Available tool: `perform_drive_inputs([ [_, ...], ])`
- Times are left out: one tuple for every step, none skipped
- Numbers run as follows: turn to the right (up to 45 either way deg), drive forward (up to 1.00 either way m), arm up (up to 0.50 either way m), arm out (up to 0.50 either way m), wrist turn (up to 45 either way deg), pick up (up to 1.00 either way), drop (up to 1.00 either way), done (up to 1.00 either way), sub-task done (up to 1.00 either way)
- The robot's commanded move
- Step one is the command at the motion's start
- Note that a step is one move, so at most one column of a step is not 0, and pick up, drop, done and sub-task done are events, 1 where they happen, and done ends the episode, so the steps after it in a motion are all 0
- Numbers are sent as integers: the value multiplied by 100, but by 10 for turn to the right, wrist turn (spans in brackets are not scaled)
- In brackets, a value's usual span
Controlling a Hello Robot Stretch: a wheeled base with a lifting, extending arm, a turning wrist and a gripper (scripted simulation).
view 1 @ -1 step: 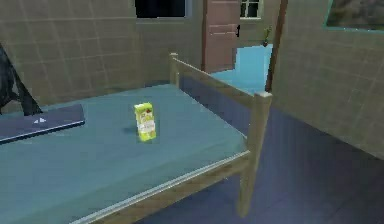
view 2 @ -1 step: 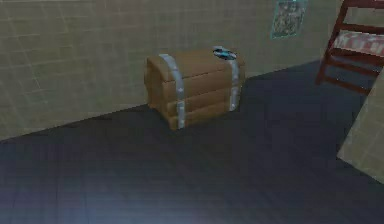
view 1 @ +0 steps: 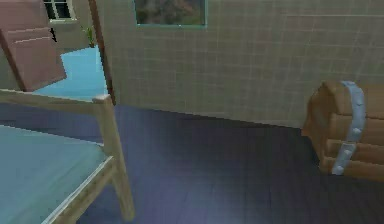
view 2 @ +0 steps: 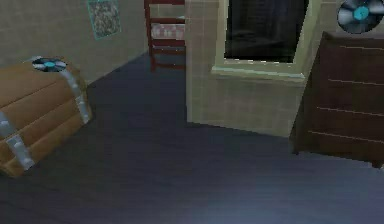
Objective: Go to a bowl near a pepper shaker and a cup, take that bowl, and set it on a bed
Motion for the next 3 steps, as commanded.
perform_drive_inputs([
  [60, 0, 0, 0, 0, 0, 0, 0, 0],
  [0, 100, 0, 0, 0, 0, 0, 0, 0],
  [90, 0, 0, 0, 0, 0, 0, 0, 0],
])
